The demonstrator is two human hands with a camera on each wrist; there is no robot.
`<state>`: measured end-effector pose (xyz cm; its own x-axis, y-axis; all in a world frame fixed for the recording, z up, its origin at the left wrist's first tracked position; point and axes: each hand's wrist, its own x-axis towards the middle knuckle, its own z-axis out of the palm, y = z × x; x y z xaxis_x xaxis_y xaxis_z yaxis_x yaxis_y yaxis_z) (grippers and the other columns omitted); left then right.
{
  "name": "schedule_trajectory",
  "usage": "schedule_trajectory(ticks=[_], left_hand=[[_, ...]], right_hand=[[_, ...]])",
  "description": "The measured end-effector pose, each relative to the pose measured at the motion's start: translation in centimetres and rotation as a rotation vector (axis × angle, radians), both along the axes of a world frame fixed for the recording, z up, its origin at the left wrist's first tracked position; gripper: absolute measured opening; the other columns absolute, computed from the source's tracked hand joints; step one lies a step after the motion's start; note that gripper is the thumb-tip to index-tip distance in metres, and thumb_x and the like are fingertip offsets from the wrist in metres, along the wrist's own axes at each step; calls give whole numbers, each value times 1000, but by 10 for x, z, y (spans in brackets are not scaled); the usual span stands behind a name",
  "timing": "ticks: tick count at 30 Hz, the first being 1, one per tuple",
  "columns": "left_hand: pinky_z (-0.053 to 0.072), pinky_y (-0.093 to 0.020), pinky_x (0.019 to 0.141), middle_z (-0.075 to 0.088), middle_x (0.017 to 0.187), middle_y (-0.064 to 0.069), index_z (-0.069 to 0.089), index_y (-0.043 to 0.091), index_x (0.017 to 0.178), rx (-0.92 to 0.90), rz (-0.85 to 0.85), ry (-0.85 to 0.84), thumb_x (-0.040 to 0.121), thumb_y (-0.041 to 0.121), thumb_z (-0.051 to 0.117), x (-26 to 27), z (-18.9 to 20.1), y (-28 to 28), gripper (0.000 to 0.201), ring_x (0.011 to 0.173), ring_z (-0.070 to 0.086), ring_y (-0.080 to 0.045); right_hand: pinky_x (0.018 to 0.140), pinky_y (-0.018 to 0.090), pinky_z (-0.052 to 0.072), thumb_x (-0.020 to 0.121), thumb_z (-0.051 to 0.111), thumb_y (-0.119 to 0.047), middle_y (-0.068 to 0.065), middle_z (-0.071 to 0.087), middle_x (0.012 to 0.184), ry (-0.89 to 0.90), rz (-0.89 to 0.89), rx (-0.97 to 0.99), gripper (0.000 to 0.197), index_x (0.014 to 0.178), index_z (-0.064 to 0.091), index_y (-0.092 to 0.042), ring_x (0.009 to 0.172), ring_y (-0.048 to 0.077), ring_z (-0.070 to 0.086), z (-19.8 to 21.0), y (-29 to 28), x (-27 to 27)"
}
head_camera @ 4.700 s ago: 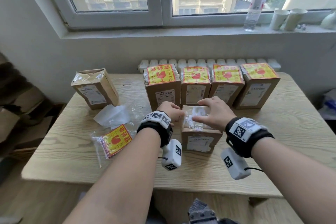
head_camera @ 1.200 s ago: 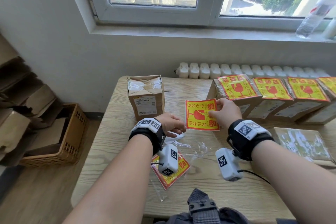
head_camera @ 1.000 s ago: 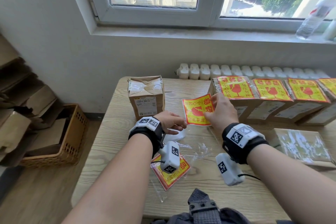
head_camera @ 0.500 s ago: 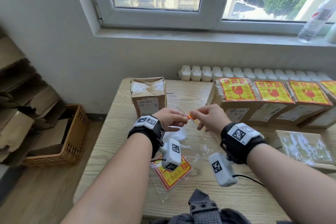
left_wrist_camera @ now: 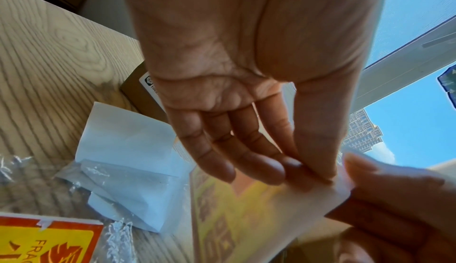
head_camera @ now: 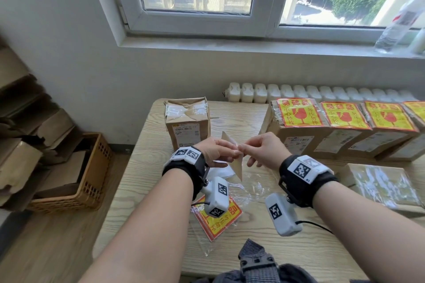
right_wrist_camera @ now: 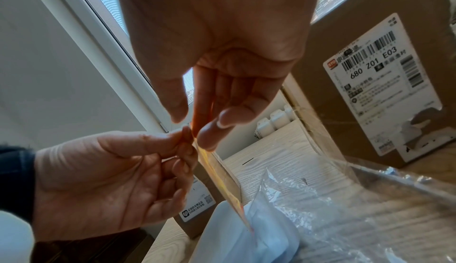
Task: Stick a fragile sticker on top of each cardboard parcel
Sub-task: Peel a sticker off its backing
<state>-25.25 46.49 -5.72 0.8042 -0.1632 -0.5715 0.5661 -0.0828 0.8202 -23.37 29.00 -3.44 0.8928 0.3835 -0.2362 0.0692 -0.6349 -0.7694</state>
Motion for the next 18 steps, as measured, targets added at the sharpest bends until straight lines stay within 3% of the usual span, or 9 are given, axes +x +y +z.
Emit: schedule_trajectory(ticks=[4,8,10,12,18], left_hand=[[52,-24,73,66,77,-1,65,13,74,-9,5,15,86,3,64,0,4,-5,16,76,63,-12],[56,-24,67,66,77,-6,62,9,75,-80,80,33,87,1,57,-2,5,-8,16,68,68,-14],[58,-23,64,68,81,-9,63,7,84,-93,129,18,88,5,62,-2,4,-9,5,63,70,-14],[60,-22,61,69,85,-11,64,8,89,-90,165,-14,86,12,70,-2,2,-7,8,63,70,-15],[59,-22,64,68,83,-12,61,8,81,-82,155,-44,85,6,70,-4,0,-4,10,65,69,-14]], right_hand=[[51,21,49,88,65,-20,1,73,69,2,-9,-1,15,79,74,-15,59,8,69,-2,-1,0],[54,22,50,86,67,-16,3,72,68,5,-9,17,12,76,73,-16,62,11,69,-3,-1,0],[55,23,51,85,68,-17,2,71,68,-18,-7,24,10,77,73,-18,64,13,69,-3,-1,0],[55,24,52,85,68,-17,1,71,68,-44,-4,32,8,78,73,-18,65,14,68,-4,0,0],[55,21,53,85,68,-14,-2,69,69,-25,5,23,12,75,70,-20,64,9,67,-5,-1,1]])
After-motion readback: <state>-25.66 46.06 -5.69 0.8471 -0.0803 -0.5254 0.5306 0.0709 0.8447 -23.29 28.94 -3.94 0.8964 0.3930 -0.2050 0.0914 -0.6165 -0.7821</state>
